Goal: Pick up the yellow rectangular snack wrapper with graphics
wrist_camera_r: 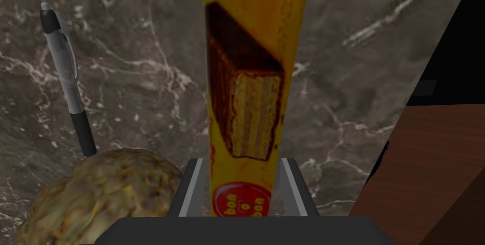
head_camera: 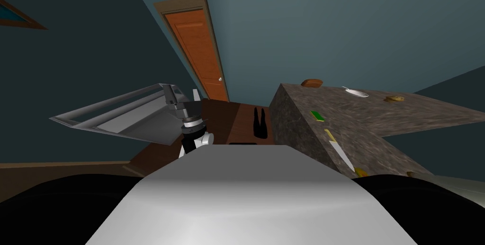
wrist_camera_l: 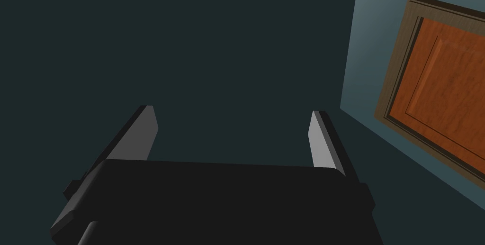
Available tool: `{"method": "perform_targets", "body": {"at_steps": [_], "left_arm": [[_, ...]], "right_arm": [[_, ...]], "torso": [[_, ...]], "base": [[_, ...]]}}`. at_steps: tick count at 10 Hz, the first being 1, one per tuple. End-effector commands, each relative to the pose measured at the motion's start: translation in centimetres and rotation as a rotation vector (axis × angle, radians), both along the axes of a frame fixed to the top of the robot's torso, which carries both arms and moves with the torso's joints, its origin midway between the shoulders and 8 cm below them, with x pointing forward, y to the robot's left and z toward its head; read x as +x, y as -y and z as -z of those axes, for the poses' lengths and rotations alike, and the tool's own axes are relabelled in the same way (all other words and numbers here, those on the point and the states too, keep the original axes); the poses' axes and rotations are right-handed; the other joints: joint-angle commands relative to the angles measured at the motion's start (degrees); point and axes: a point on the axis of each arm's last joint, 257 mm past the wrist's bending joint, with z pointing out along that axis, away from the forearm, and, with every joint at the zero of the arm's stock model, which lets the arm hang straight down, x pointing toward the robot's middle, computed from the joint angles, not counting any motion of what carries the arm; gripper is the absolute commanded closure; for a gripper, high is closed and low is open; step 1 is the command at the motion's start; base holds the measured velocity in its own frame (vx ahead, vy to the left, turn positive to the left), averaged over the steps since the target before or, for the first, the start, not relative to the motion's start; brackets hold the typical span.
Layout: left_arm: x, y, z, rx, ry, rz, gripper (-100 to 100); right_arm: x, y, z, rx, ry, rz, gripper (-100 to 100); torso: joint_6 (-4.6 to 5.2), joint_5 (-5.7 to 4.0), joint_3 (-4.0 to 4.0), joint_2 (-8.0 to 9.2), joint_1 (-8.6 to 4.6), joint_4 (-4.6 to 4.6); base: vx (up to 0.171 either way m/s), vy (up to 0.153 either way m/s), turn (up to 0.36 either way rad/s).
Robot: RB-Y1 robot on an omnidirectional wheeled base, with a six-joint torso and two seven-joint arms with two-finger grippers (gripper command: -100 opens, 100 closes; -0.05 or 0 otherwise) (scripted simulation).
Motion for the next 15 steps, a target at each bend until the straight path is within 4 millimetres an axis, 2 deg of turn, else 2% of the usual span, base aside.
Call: {"method": "perform_targets", "body": {"at_steps": [1, 2, 3, 5, 7, 8, 9, 10, 11, 12, 13, 14, 15], "left_arm": [[0.0, 0.0, 0.0, 0.000, 0.000, 0.000, 0], [0.0, 0.0, 0.0, 0.000, 0.000, 0.000, 0], [0.0, 0.0, 0.0, 0.000, 0.000, 0.000, 0], [0.0, 0.0, 0.0, 0.000, 0.000, 0.000, 0], [0.0, 0.0, 0.0, 0.000, 0.000, 0.000, 0], [0.0, 0.0, 0.0, 0.000, 0.000, 0.000, 0], [0.0, 0.0, 0.0, 0.000, 0.000, 0.000, 0], [0.0, 0.0, 0.0, 0.000, 0.000, 0.000, 0], [0.0, 0.0, 0.0, 0.000, 0.000, 0.000, 0], [0.0, 0.0, 0.0, 0.000, 0.000, 0.000, 0], [0.0, 0.0, 0.0, 0.000, 0.000, 0.000, 0], [0.0, 0.0, 0.0, 0.000, 0.000, 0.000, 0], [0.0, 0.0, 0.0, 0.000, 0.000, 0.000, 0]], "right_arm": [[0.8, -0.3, -0.1, 0.004, 0.004, -0.009, 100], [1.2, -1.0, 0.5, 0.024, 0.010, -0.015, 100], [1.2, 0.3, -0.8, -0.016, -0.002, -0.012, 100], [1.9, -1.3, 0.3, 0.027, 0.010, -0.023, 100], [2.6, -1.8, 0.2, 0.031, 0.007, -0.027, 100], [2.7, -1.3, -0.6, 0.009, -0.004, -0.022, 100], [3.1, -2.4, 0.1, 0.037, 0.002, -0.028, 100], [3.1, -2.0, -0.6, 0.016, -0.012, -0.020, 100], [3.4, -3.1, 0.1, 0.044, -0.006, -0.024, 100], [3.3, -2.6, -0.7, 0.019, -0.023, -0.014, 100], [3.6, -3.9, 0.0, 0.051, -0.018, -0.017, 100], [3.4, -3.5, -0.4, 0.039, -0.019, -0.016, 100], [3.4, -3.6, -0.3, 0.040, -0.019, -0.016, 0]], "torso": [[0.00, 0.00, 0.00, 0.00, 0.00, 0.00], [-0.03, -0.03, 0.00, -0.01, 0.03, 0.01], [-0.07, -0.06, -0.01, -0.04, 0.06, 0.01], [-0.01, -0.01, -0.01, -0.03, 0.10, 0.00], [-0.01, -0.01, -0.02, -0.04, 0.11, 0.00], [0.00, -0.01, -0.02, -0.04, 0.10, 0.00], [0.04, 0.03, -0.01, -0.02, 0.09, 0.00], [0.01, -0.01, 0.00, -0.02, 0.11, 0.01], [0.04, 0.02, 0.00, -0.01, 0.10, 0.00], [0.03, -0.01, 0.00, -0.01, 0.12, 0.01], [0.08, 0.04, 0.00, 0.00, 0.11, 0.00], [0.05, -0.01, 0.00, 0.00, 0.14, 0.01], [0.03, 0.02, -0.01, -0.02, 0.14, 0.01]], "base": [[-0.013, -0.021, -0.041], [-0.009, -0.010, 0.011], [-0.007, -0.005, -0.036], [-0.006, -0.009, -0.030], [-0.009, -0.009, -0.042], [-0.009, -0.016, -0.072], [-0.009, -0.016, -0.035], [-0.012, -0.015, -0.047], [-0.011, -0.015, -0.041], [-0.008, -0.016, -0.067], [-0.009, -0.016, -0.038], [0.000, 0.000, 0.000], [0.000, 0.000, 0.000]]}}
